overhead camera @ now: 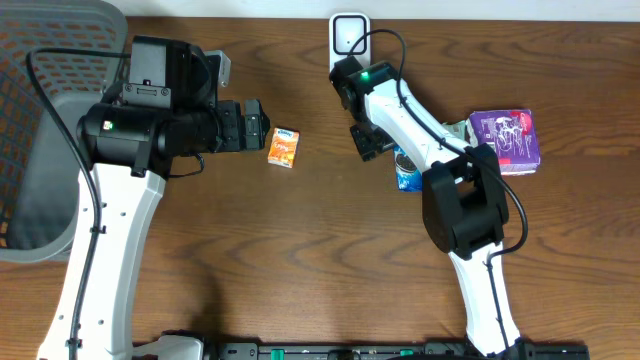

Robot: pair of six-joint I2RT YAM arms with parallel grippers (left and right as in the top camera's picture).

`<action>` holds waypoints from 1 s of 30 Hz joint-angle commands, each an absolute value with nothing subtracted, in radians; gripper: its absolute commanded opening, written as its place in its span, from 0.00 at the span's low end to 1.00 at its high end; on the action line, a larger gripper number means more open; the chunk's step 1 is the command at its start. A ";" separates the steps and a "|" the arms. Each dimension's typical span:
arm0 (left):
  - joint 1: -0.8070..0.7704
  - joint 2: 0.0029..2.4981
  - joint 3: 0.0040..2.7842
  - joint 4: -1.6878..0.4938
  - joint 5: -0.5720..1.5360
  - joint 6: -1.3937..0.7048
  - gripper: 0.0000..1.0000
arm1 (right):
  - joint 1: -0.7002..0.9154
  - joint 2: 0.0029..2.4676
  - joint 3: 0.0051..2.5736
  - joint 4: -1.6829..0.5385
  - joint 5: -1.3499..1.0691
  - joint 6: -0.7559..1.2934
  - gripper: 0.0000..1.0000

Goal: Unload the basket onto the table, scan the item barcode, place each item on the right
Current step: 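Carry the Oreo pack right and release it near the wipes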

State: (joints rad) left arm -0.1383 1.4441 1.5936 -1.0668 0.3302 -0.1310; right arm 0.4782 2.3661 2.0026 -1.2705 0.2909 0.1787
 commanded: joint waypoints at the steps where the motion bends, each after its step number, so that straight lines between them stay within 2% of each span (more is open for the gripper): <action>1: -0.136 1.446 1.592 -1.068 0.321 -0.133 0.98 | 0.490 2.370 1.994 -1.259 0.258 0.152 0.63; 7: -0.136 1.446 1.592 -1.069 0.321 -0.133 0.98 | 0.484 2.375 1.963 -1.230 0.411 0.218 0.63; 17: -0.136 1.446 1.592 -1.068 0.321 -0.133 0.98 | 0.450 2.375 1.735 -1.005 0.435 0.225 0.64; 20: -0.136 1.446 1.592 -1.068 0.321 -0.133 0.98 | 0.428 2.375 1.692 -0.971 0.408 0.232 0.46; 22: -0.136 1.446 1.592 -1.068 0.321 -0.133 0.98 | 0.406 2.375 1.685 -0.973 0.363 0.231 0.21; 23: -0.136 1.446 1.592 -1.068 0.321 -0.133 0.98 | 0.402 2.375 1.685 -0.976 0.354 0.232 0.16; 24: -0.136 1.446 1.592 -1.068 0.321 -0.133 0.98 | 0.398 2.375 1.685 -0.979 0.337 0.232 0.06; 25: -0.136 1.446 1.592 -1.068 0.321 -0.133 0.98 | 0.396 2.375 1.685 -0.980 0.324 0.232 0.01; 30: -0.136 1.446 1.592 -1.069 0.321 -0.133 0.98 | 0.361 2.373 1.724 -0.992 -0.001 0.230 0.01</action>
State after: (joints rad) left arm -0.1383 1.4441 1.5936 -1.0668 0.3302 -0.1310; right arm 0.3897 2.2982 1.7443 -0.9810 0.3763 0.2260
